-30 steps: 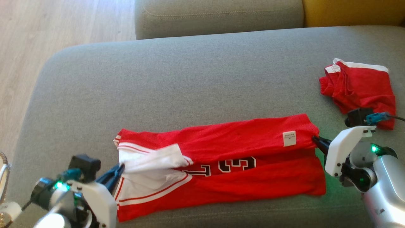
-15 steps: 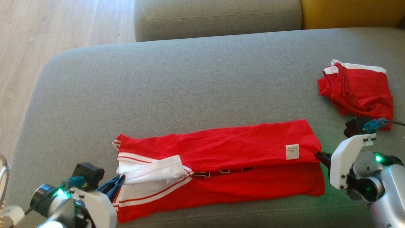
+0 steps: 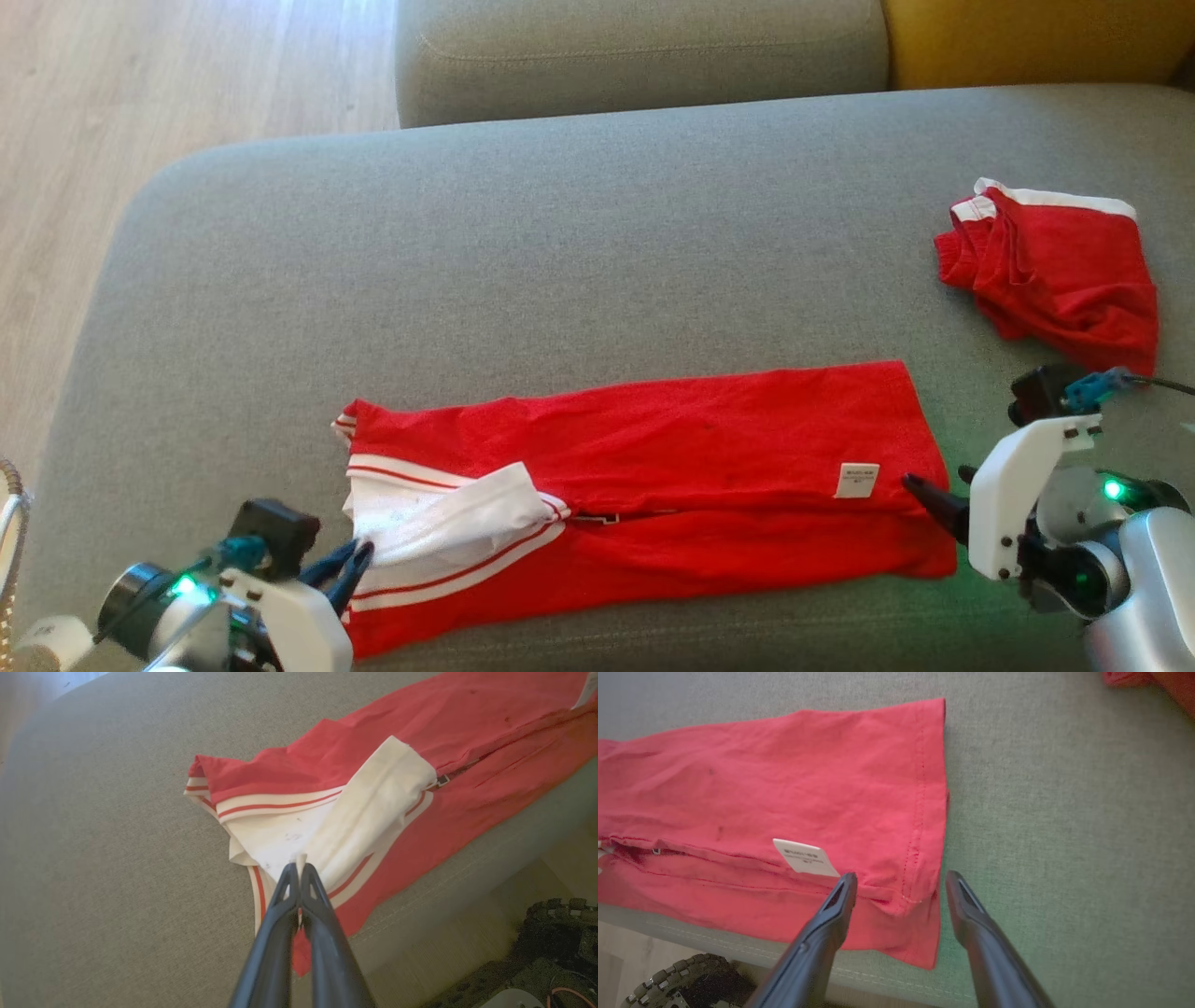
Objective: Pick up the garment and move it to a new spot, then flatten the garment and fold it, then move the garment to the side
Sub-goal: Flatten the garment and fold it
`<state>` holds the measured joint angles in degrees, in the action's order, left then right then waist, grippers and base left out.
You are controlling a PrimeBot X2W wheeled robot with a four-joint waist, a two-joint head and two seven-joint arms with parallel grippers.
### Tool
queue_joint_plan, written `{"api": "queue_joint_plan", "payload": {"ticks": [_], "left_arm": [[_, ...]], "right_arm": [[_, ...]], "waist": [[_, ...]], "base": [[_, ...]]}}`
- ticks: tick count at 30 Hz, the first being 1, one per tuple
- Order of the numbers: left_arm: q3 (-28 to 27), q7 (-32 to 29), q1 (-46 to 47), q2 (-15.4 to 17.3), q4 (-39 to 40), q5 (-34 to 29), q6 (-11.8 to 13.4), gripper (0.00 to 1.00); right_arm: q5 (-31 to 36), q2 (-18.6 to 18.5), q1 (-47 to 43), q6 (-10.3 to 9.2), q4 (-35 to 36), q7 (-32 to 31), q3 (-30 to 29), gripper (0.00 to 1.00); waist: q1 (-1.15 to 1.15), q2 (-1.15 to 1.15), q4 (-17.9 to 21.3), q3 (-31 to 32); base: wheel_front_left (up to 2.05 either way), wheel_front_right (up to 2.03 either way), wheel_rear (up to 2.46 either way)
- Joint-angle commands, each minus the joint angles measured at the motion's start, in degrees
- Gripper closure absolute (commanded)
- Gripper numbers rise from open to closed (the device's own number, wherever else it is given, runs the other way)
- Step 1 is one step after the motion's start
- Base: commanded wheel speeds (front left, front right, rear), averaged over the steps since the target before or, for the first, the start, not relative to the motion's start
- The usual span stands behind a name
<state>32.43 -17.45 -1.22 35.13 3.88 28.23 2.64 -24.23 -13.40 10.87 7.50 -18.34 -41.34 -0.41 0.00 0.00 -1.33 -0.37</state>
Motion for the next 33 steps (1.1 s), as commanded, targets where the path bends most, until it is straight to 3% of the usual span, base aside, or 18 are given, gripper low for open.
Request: {"api": "queue_joint_plan", "payload": {"ticks": [1, 4, 8, 17, 24, 33], "left_arm": [[-3.18, 0.79, 2.98, 1.48, 1.68, -0.34, 0.84, 0.0], [-4.5, 2.53, 3.4, 1.0, 2.16, -0.6, 2.41, 0.0], [-7.85, 7.01, 4.17, -1.05, 3.08, -0.69, 6.31, 0.0], [-15.56, 21.38, 3.74, -9.57, 3.15, 2.34, 13.47, 0.0], [-18.56, 30.56, 0.66, -15.46, 1.01, 4.15, 14.99, 0.0], [-20.85, 32.41, -3.19, -21.56, -2.29, -0.03, 13.7, 0.0]], "right_arm": [[0.26, -0.28, 1.34, -0.01, 2.87, 0.59, 0.14, 0.0], [0.42, 0.82, 1.59, -0.01, 3.56, 2.15, -1.99, 0.0], [1.31, 1.97, 2.18, -0.01, 4.69, 7.34, -3.99, 0.0], [-0.71, 2.75, 1.02, -0.01, 9.41, 24.5, -0.65, 0.0], [1.56, 3.44, -2.12, -0.01, 11.75, 37.63, 2.01, 0.0], [8.19, 7.32, -7.09, -0.01, 9.35, 45.66, -0.02, 0.0]], "waist": [[0.0, 0.0, -0.03, 0.2], [0.0, 0.0, 0.04, 0.85], [0.0, 0.0, 0.04, 1.57], [0.0, 0.0, 0.49, 3.04], [0.0, 0.0, 1.13, 3.66], [0.0, 0.0, 1.61, 3.89]], "base": [[0.0, 0.0, 0.0], [0.0, 0.0, 0.0], [0.0, 0.0, 0.0], [0.0, 0.0, 0.0], [0.0, 0.0, 0.0], [0.0, 0.0, 0.0]]}}
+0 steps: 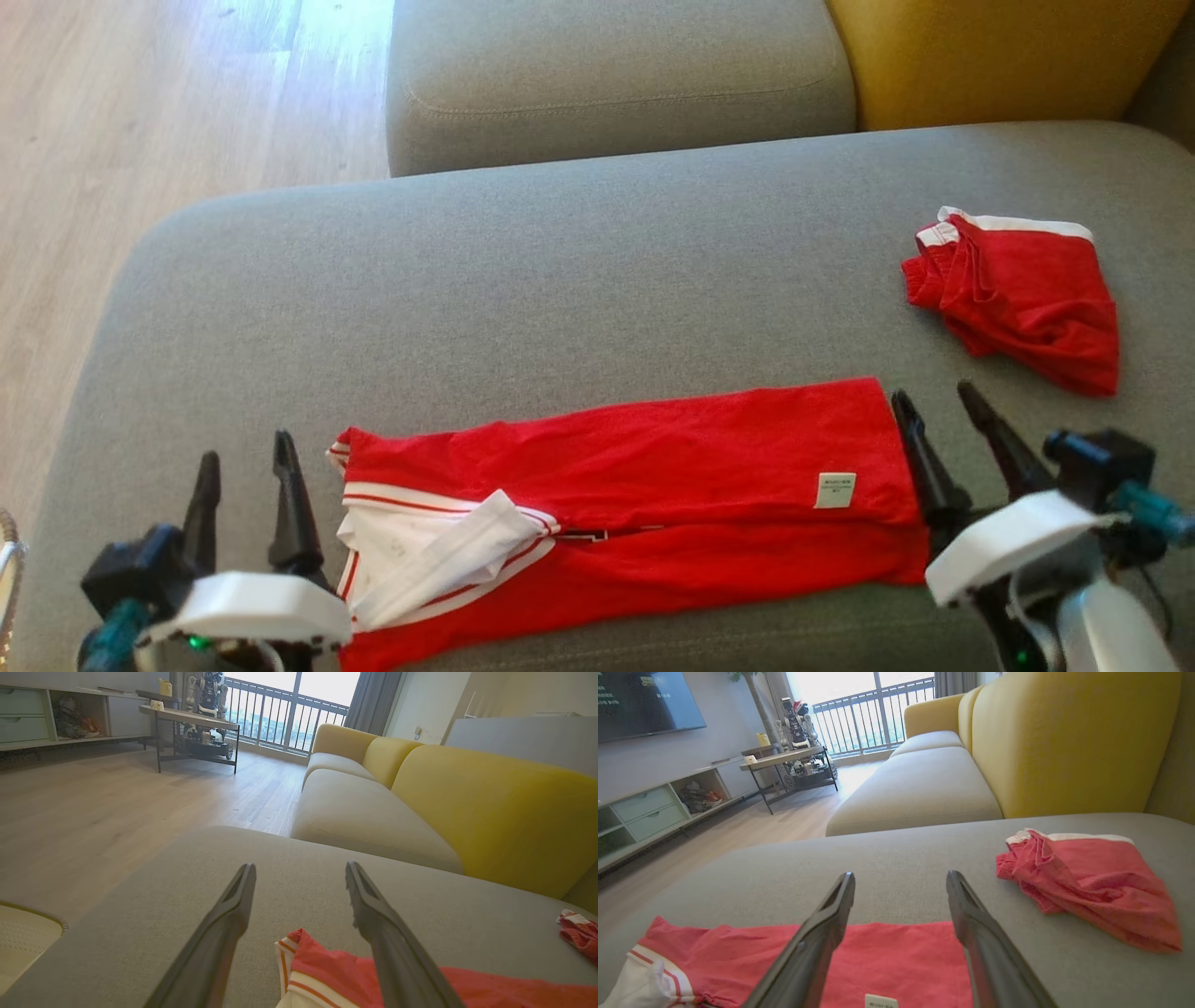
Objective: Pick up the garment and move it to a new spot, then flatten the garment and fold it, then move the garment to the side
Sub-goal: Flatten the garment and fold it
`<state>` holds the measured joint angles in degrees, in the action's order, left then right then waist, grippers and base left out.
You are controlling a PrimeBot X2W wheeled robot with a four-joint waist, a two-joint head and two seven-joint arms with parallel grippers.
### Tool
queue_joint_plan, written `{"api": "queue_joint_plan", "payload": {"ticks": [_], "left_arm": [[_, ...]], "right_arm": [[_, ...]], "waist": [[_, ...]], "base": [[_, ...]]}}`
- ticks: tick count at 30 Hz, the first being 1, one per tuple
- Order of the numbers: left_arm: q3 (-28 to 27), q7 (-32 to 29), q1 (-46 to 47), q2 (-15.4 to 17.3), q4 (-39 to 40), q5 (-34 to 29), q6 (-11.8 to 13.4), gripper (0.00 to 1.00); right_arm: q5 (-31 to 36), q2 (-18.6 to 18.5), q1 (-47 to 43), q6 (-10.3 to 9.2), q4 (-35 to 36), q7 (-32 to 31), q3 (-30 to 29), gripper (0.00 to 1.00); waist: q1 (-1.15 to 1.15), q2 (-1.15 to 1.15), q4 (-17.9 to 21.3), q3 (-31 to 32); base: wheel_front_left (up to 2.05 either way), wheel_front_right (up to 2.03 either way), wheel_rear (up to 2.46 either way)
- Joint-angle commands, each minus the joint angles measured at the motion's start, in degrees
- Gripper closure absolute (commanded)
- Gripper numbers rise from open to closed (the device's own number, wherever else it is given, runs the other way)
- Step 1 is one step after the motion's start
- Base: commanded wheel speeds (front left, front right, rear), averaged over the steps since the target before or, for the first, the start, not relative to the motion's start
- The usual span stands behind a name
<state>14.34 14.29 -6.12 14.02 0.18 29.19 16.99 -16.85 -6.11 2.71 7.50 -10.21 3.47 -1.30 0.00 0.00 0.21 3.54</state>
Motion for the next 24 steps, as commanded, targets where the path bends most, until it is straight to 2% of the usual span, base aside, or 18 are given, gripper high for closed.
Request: {"api": "queue_joint_plan", "payload": {"ticks": [1, 7, 11, 16, 24], "left_arm": [[-3.07, 0.68, 1.33, -1.32, 1.17, -1.66, -1.04, 0.0], [-3.9, 0.7, 0.62, -4.25, -0.72, -5.57, -3.28, 0.0], [-3.53, 0.7, 1.38, -5.35, -2.99, -7.67, -5.76, 0.0], [-3.98, 0.7, 2.45, -6.24, -4.56, -9.55, -7.23, 0.0], [-4.98, 0.71, 3.21, -6.93, -5.83, -11.02, -9.0, 0.0]], "right_arm": [[1.13, 0.44, 0.78, -0.01, 0.72, 1.13, 0.65, 0.0], [2.62, 1.84, 0.54, -0.01, -2.3, 2.02, -1.38, 0.0], [4.92, 2.68, 1.4, -0.01, -7.16, 1.22, -6.42, 0.0], [5.69, 3.16, 3.57, -0.01, -13.59, -0.05, -10.29, 0.0], [2.93, 3.22, 7.75, -0.01, -22.86, -1.85, -9.48, 0.0]], "waist": [[0.0, 0.0, 0.11, -0.03], [0.0, 0.0, -0.06, -0.54], [0.0, 0.0, -0.59, -1.31], [0.0, 0.0, -1.33, -2.15], [0.0, 0.0, -2.3, -3.02]], "base": [[0.0, 0.0, 0.0], [0.0, 0.0, 0.0], [0.0, 0.0, 0.0], [0.0, 0.0, 0.0], [0.0, 0.0, 0.0]]}}
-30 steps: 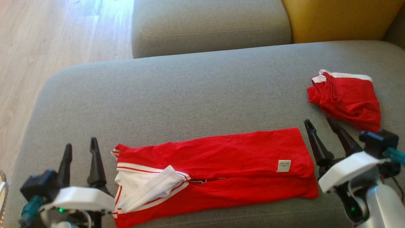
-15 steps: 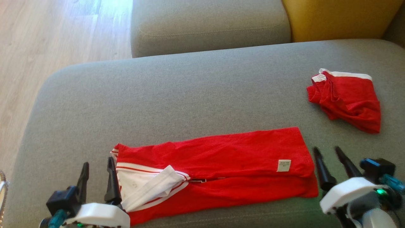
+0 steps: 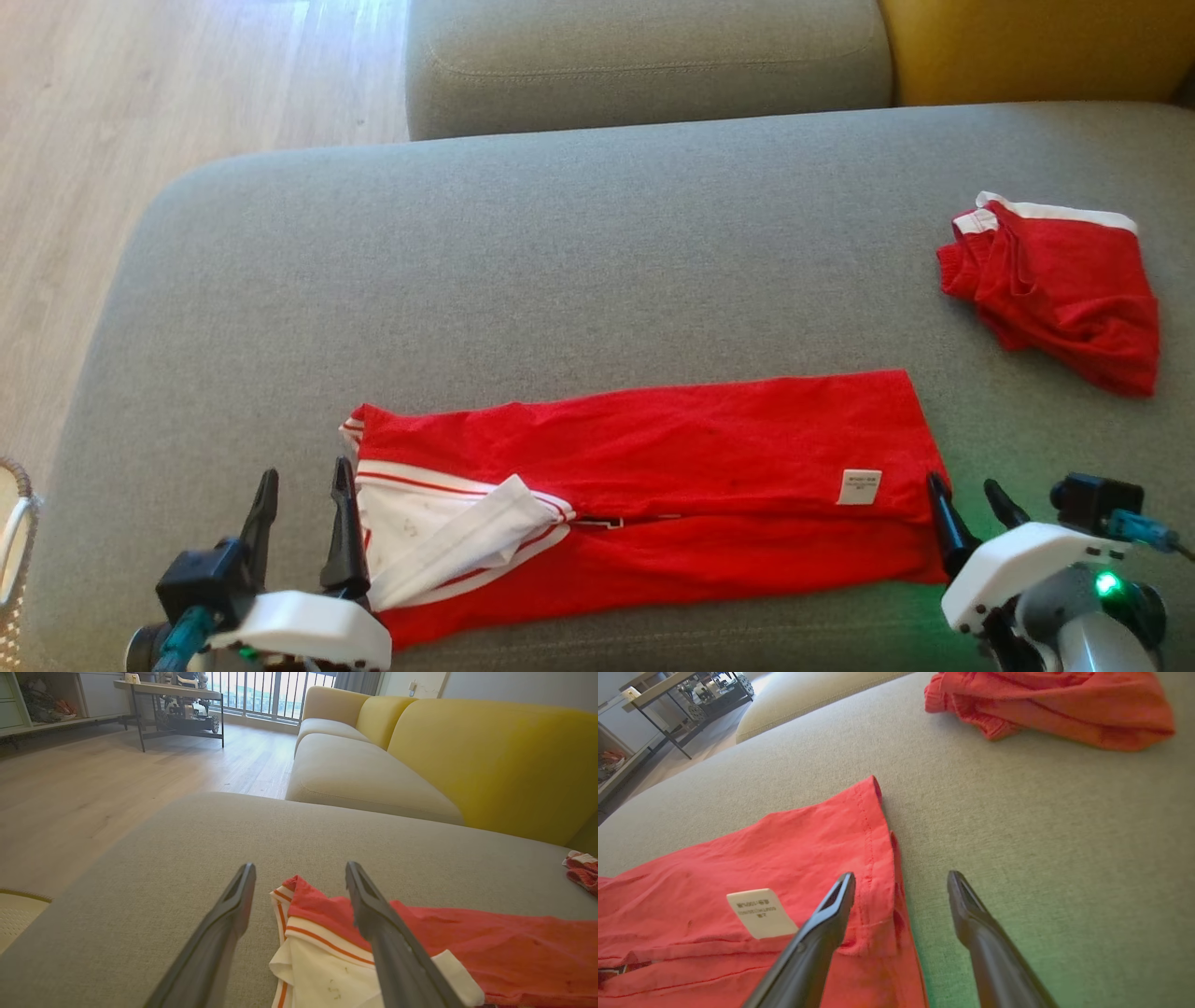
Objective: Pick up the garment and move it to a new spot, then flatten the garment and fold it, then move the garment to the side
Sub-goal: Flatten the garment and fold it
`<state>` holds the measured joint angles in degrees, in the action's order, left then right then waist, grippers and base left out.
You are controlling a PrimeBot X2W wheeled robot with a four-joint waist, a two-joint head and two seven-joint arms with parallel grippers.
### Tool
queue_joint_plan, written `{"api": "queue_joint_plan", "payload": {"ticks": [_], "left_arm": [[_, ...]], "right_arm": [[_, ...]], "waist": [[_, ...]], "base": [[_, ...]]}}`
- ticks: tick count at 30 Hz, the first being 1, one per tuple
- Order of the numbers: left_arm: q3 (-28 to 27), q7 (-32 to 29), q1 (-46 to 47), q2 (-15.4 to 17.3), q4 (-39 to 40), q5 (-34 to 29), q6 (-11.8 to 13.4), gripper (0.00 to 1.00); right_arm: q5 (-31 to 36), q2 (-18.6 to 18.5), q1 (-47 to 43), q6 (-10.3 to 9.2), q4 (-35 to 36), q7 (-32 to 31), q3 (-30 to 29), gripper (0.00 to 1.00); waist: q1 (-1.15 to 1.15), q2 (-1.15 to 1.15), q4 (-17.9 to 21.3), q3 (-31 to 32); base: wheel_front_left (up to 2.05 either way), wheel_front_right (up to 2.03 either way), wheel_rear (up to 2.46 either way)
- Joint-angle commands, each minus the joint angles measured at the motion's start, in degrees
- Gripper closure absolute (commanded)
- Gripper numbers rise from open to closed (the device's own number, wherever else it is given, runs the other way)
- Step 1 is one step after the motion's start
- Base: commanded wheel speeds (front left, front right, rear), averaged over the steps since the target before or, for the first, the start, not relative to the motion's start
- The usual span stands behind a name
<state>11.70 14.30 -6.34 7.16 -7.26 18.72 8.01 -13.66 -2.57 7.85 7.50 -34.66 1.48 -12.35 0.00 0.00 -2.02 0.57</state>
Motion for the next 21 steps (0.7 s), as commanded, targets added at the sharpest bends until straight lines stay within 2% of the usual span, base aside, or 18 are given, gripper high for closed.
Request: {"api": "queue_joint_plan", "payload": {"ticks": [1, 6, 13, 19, 21], "left_arm": [[-2.41, 0.69, 3.51, -0.16, 1.5, -0.72, -0.15, 0.0], [-2.79, 0.7, 4.04, -0.53, 1.42, -1.65, -0.72, 0.0], [-3.34, 0.7, 5.04, -1.2, 2.62, -2.49, -1.45, 0.0], [-3.74, 0.7, 5.52, -1.6, 2.47, -2.68, -1.91, 0.0], [-4.2, 0.7, 5.58, -1.56, 2.5, -2.65, -2.07, 0.0]], "right_arm": [[-0.53, -0.33, 3.12, -0.01, 0.62, 0.09, 1.7, 0.0], [1.51, -0.32, 5.27, -0.01, -4.31, -0.86, 0.32, 0.0], [1.58, -0.32, 7.82, -0.01, -8.39, -0.14, 1.31, 0.0], [-0.91, -0.32, 8.91, -0.01, -11.58, -2.4, 5.94, 0.0], [-1.53, -0.32, 8.98, -0.01, -12.1, -2.69, 6.78, 0.72]], "waist": [[0.0, 0.0, -0.18, -0.15], [0.0, 0.0, -0.78, -0.76], [0.0, 0.0, -1.38, -1.87], [0.0, 0.0, -1.55, -2.3], [0.0, 0.0, -1.5, -2.19]], "base": [[0.0, 0.0, 0.0], [0.0, 0.0, 0.0], [0.0, 0.0, 0.0], [0.0, 0.0, 0.0], [0.0, 0.0, 0.0]]}}
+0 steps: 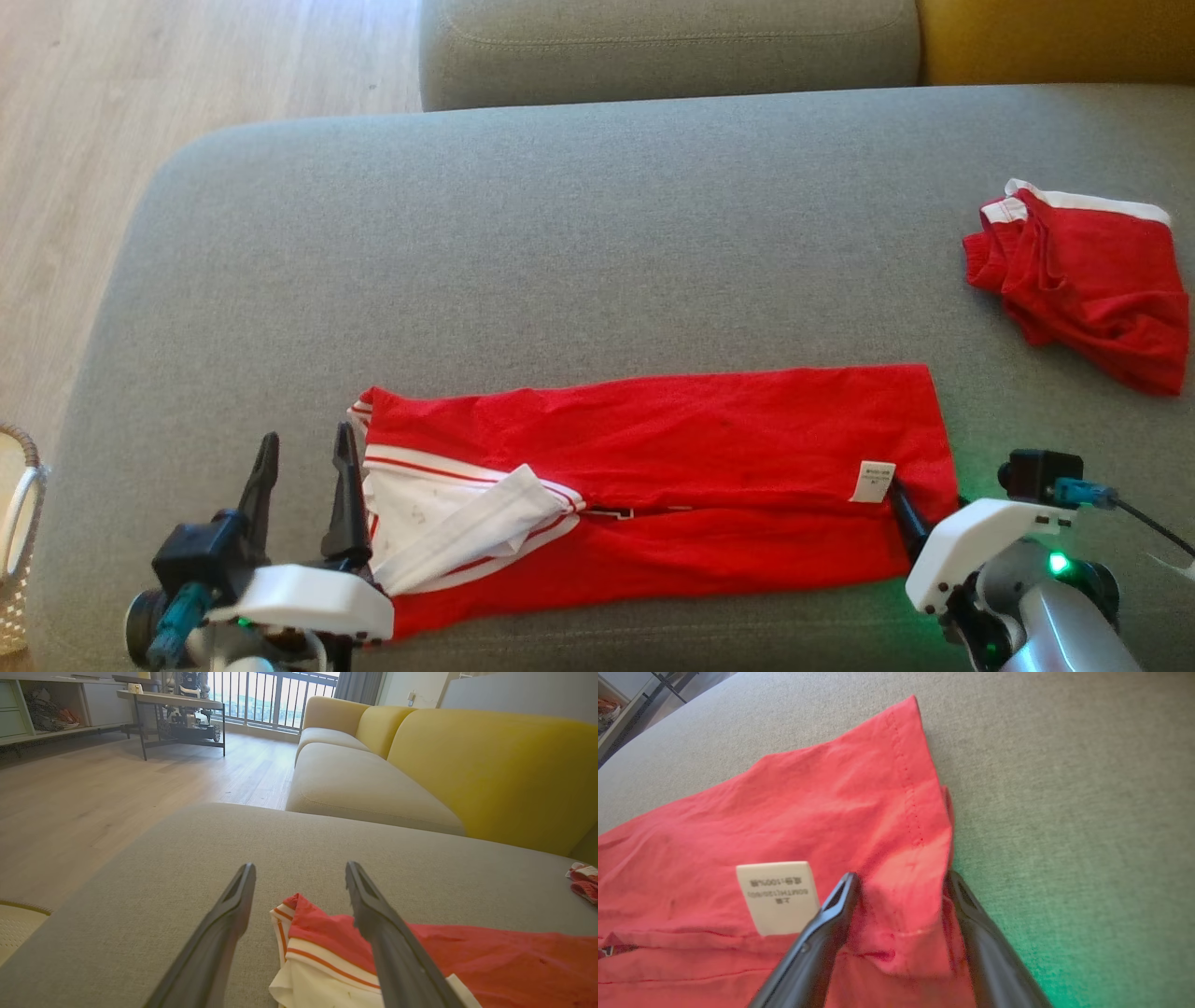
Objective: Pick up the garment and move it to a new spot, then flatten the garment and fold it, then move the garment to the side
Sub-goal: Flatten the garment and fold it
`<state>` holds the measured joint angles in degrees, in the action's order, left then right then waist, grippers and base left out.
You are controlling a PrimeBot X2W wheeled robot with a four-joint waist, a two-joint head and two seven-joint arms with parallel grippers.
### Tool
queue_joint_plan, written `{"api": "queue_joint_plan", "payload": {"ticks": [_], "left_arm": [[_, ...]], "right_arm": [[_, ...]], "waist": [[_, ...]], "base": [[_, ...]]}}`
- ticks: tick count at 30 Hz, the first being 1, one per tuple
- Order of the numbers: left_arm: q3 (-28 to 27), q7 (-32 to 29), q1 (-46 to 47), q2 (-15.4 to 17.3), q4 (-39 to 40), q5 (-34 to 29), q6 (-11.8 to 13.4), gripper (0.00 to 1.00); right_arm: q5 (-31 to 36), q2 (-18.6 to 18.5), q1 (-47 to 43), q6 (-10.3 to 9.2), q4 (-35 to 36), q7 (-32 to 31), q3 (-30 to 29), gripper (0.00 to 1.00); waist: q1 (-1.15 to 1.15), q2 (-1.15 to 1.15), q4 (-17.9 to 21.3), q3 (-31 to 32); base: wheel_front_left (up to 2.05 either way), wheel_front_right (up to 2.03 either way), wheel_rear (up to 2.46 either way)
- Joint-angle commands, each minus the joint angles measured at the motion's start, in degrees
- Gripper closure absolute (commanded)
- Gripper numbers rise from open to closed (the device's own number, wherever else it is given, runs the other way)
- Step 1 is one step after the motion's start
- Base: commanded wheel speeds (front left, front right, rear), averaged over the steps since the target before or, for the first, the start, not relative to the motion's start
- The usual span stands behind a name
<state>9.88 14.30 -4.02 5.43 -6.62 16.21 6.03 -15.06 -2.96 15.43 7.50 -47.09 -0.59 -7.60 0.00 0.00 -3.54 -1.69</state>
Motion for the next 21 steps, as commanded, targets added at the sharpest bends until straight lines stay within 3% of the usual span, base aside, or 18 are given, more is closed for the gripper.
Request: {"api": "queue_joint_plan", "payload": {"ticks": [1, 11, 21], "left_arm": [[-2.57, 0.7, 3.23, 0.19, 1.85, -0.21, -0.14, 0.0], [-3.26, 0.7, 2.98, -0.07, 1.82, -0.77, -0.33, 0.0], [-3.85, 0.7, 2.46, -0.26, 1.67, -1.0, -0.84, 0.0]], "right_arm": [[-0.27, 0.08, 1.44, -0.01, 0.16, -0.6, 2.25, 1.0], [5.09, -0.49, 2.77, -0.01, 0.64, 0.64, -3.33, 1.0], [14.87, -4.75, 5.08, -0.01, 2.66, -2.67, -16.12, 1.0]], "waist": [[0.0, 0.0, 0.08, 0.13], [0.0, 0.0, 0.7, 1.08], [0.0, 0.0, 0.81, 2.21]], "base": [[0.0, 0.0, 0.0], [0.0, 0.0, 0.0], [0.0, 0.0, 0.0]]}}
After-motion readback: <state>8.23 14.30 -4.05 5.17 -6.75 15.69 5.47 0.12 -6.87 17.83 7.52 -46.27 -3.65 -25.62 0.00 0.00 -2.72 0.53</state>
